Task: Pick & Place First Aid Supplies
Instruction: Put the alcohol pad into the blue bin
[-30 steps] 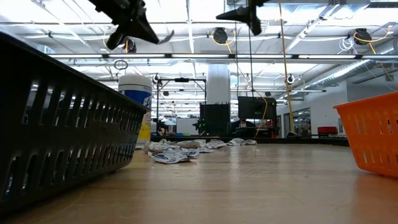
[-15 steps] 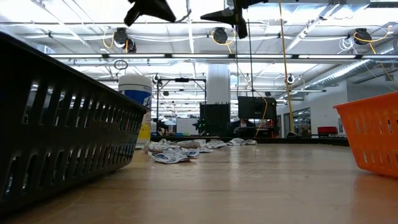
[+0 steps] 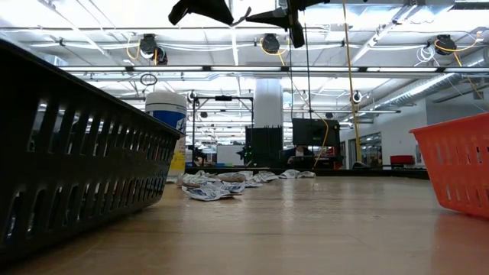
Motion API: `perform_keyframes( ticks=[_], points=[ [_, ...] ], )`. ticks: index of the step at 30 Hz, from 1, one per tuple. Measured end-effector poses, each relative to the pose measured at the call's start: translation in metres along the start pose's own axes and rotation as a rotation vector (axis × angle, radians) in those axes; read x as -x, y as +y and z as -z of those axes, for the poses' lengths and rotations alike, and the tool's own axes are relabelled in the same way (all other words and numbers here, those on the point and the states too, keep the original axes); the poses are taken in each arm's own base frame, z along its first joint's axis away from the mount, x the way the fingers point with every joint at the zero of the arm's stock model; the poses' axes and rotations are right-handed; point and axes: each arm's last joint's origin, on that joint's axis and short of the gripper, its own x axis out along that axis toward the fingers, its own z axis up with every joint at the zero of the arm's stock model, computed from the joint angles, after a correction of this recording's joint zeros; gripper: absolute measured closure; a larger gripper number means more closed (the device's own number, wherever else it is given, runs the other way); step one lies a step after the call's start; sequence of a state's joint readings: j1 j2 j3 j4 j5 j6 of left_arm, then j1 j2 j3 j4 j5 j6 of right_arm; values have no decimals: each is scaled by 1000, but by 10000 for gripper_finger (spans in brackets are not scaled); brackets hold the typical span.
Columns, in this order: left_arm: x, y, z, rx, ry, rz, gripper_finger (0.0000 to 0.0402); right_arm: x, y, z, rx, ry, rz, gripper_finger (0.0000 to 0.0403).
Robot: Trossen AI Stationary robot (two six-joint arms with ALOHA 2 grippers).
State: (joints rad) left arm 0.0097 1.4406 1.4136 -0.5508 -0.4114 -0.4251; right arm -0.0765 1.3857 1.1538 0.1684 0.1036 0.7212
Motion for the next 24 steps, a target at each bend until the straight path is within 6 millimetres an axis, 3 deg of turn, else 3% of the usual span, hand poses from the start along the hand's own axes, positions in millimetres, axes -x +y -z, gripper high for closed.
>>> perform_keyframes(
  ticks=[5, 7, 15, 19, 24],
  points=[
    [1, 0, -1, 0, -5, 3, 402, 0, 0, 0, 3, 4, 3, 371],
    [2, -1, 0, -3, -4, 7, 402, 0, -1, 1, 17, 11, 9, 393],
    [5, -10, 4, -27, 18, 73, 394, 0, -4, 4, 20, 45, 41, 401],
    [10, -9, 4, -26, 41, 97, 364, 7, -7, 6, 0, 101, 92, 402],
    [15, -3, 4, -28, 59, 80, 308, 30, -9, 10, -69, 215, 193, 402]
  ],
)
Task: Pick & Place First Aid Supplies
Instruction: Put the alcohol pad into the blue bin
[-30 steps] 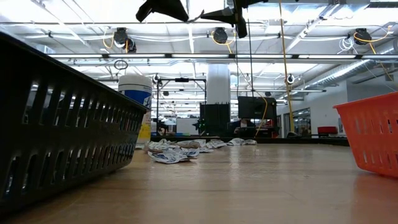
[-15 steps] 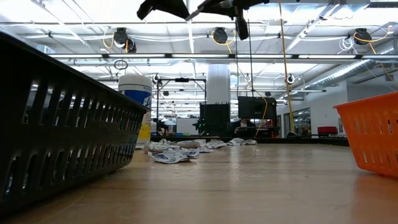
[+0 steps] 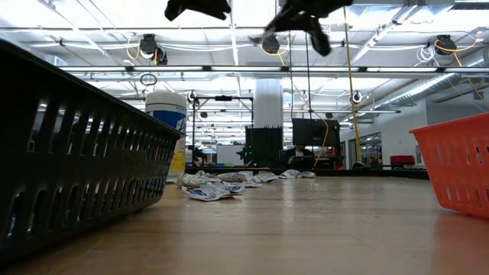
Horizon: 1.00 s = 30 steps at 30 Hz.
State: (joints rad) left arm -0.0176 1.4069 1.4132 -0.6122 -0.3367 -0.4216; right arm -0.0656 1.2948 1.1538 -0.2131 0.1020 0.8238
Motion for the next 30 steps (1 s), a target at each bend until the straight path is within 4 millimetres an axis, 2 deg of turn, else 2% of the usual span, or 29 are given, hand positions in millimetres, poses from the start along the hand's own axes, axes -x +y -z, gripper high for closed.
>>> perform_keyframes(
  ticks=[8, 14, 17, 21, 30],
  points=[
    [-2, 7, -4, 32, 19, 58, 237, 36, -15, 29, -219, 244, 263, 402],
    [-3, 10, -5, 41, 34, 88, 214, 58, -34, 51, -314, 426, 564, 403],
    [-3, 10, -6, 37, 33, 88, 208, 65, -35, 59, -338, 462, 643, 403],
    [-3, 10, -5, 33, 34, 90, 202, 76, -25, 77, -399, 484, 700, 403],
    [-3, 9, -5, 11, 49, 128, 217, 109, 9, 137, -594, 419, 731, 403]
  ],
)
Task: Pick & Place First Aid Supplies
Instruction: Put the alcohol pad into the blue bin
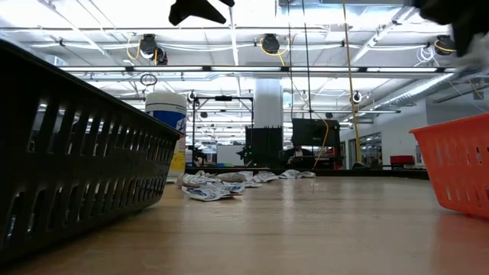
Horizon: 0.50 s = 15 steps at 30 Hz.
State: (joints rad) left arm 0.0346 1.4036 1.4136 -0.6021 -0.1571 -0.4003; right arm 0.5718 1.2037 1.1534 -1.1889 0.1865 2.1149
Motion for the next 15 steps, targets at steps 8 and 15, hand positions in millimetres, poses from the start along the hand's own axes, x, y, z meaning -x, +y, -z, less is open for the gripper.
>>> perform_keyframes(
  ticks=[8, 15],
  points=[
    [0, -2, 1, -5, 34, 78, 233, -12, -5, 45, 18, 113, 12, 403],
    [0, -3, 2, 3, 58, 125, 243, -19, -10, 75, 101, 192, 8, 403]
  ],
)
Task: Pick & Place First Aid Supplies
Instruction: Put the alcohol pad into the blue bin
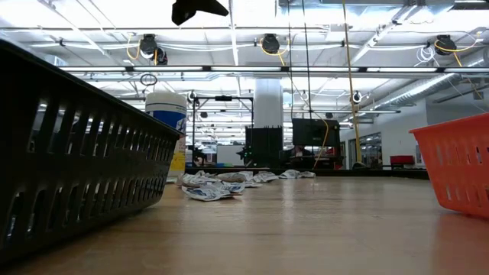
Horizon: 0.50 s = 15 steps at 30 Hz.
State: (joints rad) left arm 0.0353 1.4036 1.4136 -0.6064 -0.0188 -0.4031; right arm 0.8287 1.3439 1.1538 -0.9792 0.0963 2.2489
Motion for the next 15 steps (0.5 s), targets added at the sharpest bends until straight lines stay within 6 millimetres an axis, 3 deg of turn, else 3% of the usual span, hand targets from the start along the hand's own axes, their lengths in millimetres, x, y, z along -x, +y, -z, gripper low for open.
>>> perform_keyframes(
  ticks=[7, 15],
  points=[
    [0, 0, 0, 1, 5, 1, 233, -11, -19, 27, 105, 80, 144, 403],
    [0, 0, 0, 8, 4, 0, 223, -18, -36, 35, 198, 22, 244, 403]
  ],
)
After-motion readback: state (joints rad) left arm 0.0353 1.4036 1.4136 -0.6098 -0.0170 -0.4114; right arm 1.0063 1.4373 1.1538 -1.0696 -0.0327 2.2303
